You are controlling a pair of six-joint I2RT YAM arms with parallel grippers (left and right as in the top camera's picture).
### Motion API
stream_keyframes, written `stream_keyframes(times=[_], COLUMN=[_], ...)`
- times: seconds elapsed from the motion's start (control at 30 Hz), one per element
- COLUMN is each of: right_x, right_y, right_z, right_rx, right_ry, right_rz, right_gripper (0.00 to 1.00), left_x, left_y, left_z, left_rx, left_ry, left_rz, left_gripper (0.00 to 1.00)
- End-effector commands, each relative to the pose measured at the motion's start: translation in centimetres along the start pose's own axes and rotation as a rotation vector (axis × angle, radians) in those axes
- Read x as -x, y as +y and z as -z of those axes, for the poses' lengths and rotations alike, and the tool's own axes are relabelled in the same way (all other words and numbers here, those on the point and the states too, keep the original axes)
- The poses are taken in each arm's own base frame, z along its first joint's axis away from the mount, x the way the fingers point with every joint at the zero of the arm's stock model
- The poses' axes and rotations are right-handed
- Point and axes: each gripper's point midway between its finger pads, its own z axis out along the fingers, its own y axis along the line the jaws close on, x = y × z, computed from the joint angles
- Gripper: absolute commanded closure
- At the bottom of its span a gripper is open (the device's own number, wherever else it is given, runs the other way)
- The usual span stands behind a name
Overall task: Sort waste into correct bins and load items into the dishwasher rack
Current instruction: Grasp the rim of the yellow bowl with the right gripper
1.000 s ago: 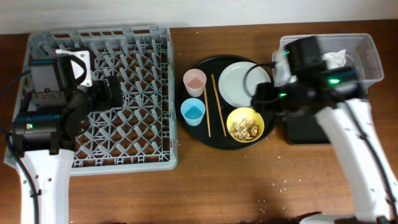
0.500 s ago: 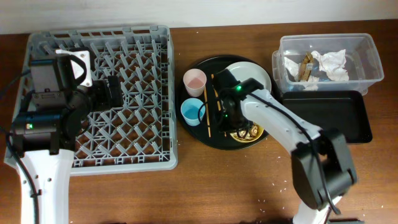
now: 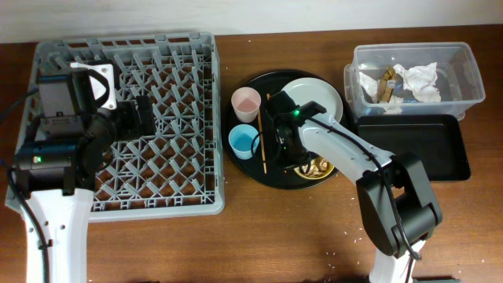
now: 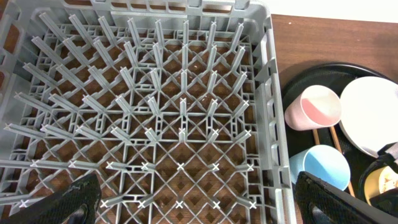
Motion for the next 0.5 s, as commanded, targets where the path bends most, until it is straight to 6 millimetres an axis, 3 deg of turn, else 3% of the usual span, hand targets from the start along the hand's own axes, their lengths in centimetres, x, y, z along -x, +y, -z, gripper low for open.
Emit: stream_keyframes(times=[0.0, 0.1, 0.2, 0.27, 0.47], right_x=[-0.5, -0.6, -0.4, 0.1, 0.6], right_y=[-0.2, -0.2, 0.4, 0.5, -0.9], right_z=[-0.8, -0.7, 1.3, 3.6, 13.9], right_rx=[-0.020, -0.018, 0.015, 0.032, 0.104], right_ry=[0.019, 0.023, 0.016, -0.012, -0.166], right_rz=[0.008, 0.008, 0.008, 0.005, 0.003], right_gripper=[0.96, 0.96, 0.96, 0.96, 0.96], left_x=[0.6, 0.6, 0.6, 0.6, 0.6], left_y=[0.0, 0.0, 0.0, 0.0, 0.0], left_z=[0.5, 0.5, 0.5, 0.5, 0.5], left_rx=[-0.007, -0.007, -0.007, -0.007, -0.007], left_ry=[-0.019, -0.019, -0.019, -0.019, -0.019], left_rz=[-0.012, -0.012, -0.012, -0.012, -0.012], left_gripper=[0.01, 0.01, 0.01, 0.01, 0.01])
